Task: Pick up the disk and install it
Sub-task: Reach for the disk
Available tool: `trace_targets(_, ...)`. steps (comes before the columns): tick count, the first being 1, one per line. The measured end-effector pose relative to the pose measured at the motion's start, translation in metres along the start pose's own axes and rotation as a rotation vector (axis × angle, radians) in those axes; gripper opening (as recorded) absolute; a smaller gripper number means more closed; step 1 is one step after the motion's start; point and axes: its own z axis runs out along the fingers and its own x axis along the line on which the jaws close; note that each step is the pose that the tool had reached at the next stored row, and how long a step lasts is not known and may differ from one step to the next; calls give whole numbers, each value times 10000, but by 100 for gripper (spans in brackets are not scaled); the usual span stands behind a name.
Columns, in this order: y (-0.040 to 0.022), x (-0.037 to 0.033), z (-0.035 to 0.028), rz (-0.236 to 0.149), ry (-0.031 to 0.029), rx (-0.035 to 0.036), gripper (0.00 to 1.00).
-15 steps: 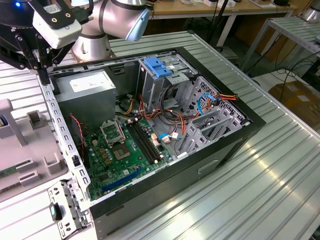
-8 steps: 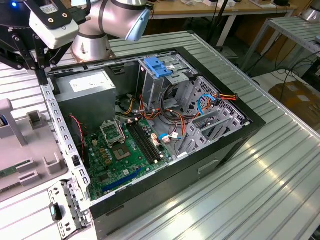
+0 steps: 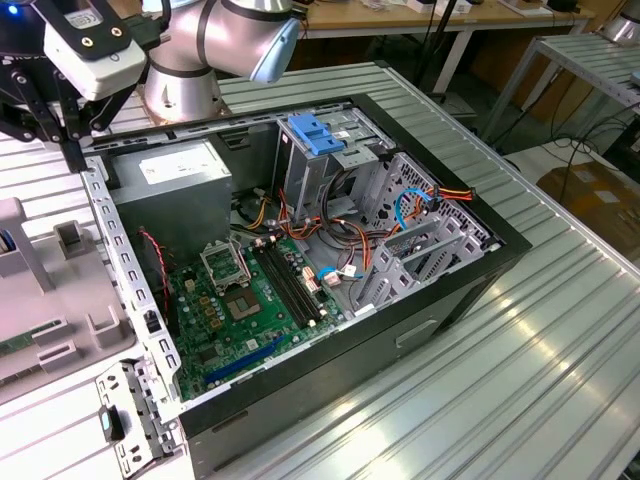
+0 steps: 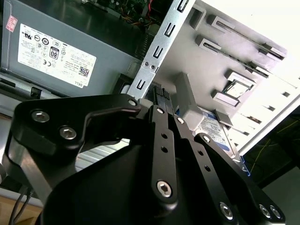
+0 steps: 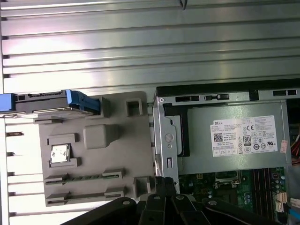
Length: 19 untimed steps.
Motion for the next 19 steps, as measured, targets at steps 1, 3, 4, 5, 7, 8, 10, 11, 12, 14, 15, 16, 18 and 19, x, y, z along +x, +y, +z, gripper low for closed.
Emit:
trace_targets(1, 0, 5, 0, 0, 0, 0, 11)
trace_targets(3, -1, 16, 0, 0, 0, 0, 11)
trace_targets(4, -2, 20, -1, 0, 0, 0, 11)
trace_targets(5, -2, 26, -1, 0, 0, 1, 11)
trace_targets(7, -3, 35, -1, 0, -1, 0, 11)
trace_targets(8, -3, 40, -1, 0, 0, 0, 11)
trace_targets(10, -4, 52, -1, 0, -1, 0, 11)
trace_targets(11, -5, 59, -2, 0, 0, 0, 11)
trace_targets(12, -6, 69, -2, 0, 0, 0, 11)
trace_targets(14, -7, 87, -2, 0, 0, 0, 11)
trace_targets(15, -7, 93, -2, 0, 0, 0, 11)
trace_targets(16, -8, 102, -3, -1, 0, 0, 11)
trace_targets(18, -9, 114, -3, -1, 0, 0, 11)
trace_targets(19, -9, 118, -3, 0, 0, 1, 11)
